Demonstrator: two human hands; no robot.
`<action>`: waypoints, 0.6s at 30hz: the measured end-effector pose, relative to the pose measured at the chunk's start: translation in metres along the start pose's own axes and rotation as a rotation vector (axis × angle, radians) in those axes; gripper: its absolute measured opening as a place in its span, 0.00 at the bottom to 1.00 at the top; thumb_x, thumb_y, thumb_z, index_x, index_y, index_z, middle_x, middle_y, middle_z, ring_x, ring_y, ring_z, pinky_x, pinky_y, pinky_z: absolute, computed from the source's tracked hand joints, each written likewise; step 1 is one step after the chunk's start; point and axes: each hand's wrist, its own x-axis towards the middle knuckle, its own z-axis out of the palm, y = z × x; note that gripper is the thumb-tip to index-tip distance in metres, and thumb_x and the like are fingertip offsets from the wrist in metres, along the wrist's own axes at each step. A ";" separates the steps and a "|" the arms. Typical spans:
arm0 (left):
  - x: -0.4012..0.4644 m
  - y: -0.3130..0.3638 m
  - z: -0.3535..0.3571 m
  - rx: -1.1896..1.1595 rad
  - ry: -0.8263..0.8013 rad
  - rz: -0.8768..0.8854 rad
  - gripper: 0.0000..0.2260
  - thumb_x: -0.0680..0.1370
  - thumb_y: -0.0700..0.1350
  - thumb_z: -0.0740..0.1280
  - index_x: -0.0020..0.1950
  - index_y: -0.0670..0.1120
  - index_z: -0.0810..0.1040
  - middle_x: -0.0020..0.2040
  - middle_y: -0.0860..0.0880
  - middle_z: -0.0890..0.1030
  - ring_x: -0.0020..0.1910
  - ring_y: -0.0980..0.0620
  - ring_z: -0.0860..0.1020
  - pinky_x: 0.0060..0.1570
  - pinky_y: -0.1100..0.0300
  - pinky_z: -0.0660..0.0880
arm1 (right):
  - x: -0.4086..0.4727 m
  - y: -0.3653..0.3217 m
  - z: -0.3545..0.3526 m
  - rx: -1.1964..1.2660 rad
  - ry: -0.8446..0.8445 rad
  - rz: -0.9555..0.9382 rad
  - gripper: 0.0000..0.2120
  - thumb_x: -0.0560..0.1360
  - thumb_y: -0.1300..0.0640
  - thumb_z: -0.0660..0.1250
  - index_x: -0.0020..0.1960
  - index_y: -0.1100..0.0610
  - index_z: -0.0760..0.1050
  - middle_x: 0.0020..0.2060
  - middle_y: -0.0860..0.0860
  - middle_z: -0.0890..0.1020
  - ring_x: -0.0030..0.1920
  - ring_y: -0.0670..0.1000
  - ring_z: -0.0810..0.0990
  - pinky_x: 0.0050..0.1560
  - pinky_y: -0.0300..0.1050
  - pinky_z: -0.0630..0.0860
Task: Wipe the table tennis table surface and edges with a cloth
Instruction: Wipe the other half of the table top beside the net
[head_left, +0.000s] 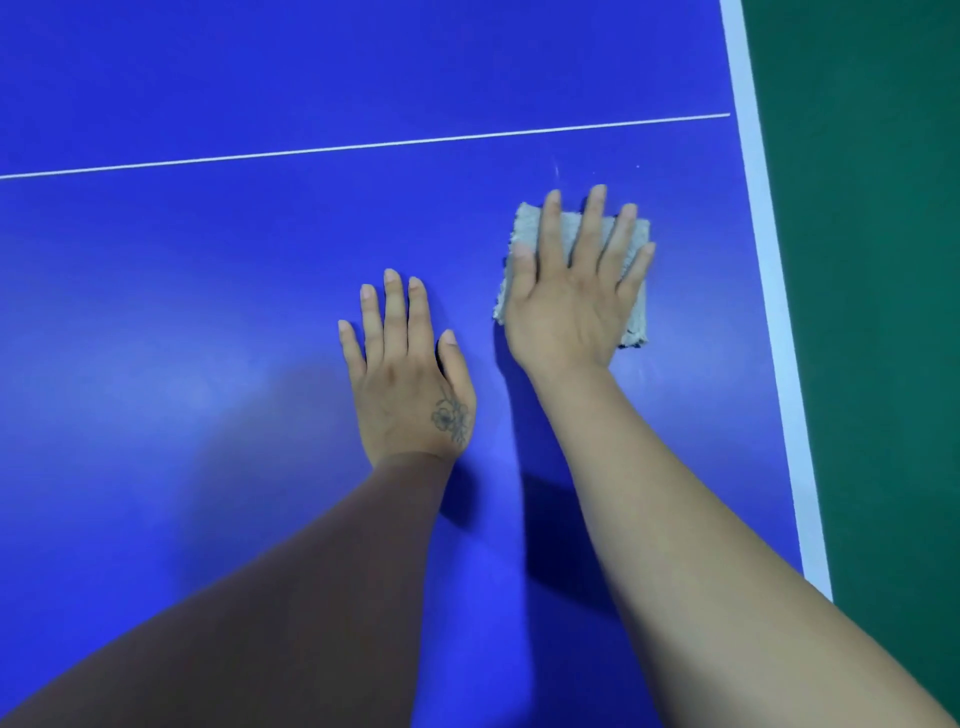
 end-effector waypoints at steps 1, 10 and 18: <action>0.000 0.000 0.000 -0.004 -0.003 -0.001 0.28 0.86 0.52 0.51 0.86 0.44 0.61 0.87 0.46 0.59 0.87 0.42 0.55 0.84 0.38 0.52 | -0.003 -0.005 0.002 -0.011 -0.007 -0.070 0.30 0.87 0.39 0.41 0.87 0.46 0.50 0.86 0.55 0.48 0.85 0.63 0.43 0.82 0.69 0.42; -0.001 0.000 -0.001 -0.020 -0.049 -0.013 0.28 0.87 0.52 0.48 0.87 0.46 0.58 0.88 0.47 0.56 0.87 0.45 0.51 0.85 0.40 0.49 | -0.064 0.065 -0.009 -0.080 -0.016 -0.297 0.29 0.87 0.40 0.50 0.85 0.47 0.58 0.85 0.54 0.56 0.85 0.62 0.51 0.83 0.66 0.47; -0.003 0.000 0.002 -0.038 -0.032 -0.016 0.28 0.87 0.52 0.49 0.87 0.45 0.58 0.88 0.47 0.55 0.87 0.46 0.50 0.84 0.39 0.51 | 0.022 0.087 -0.015 -0.007 0.069 0.016 0.33 0.87 0.43 0.45 0.87 0.58 0.48 0.86 0.59 0.49 0.86 0.61 0.46 0.84 0.64 0.44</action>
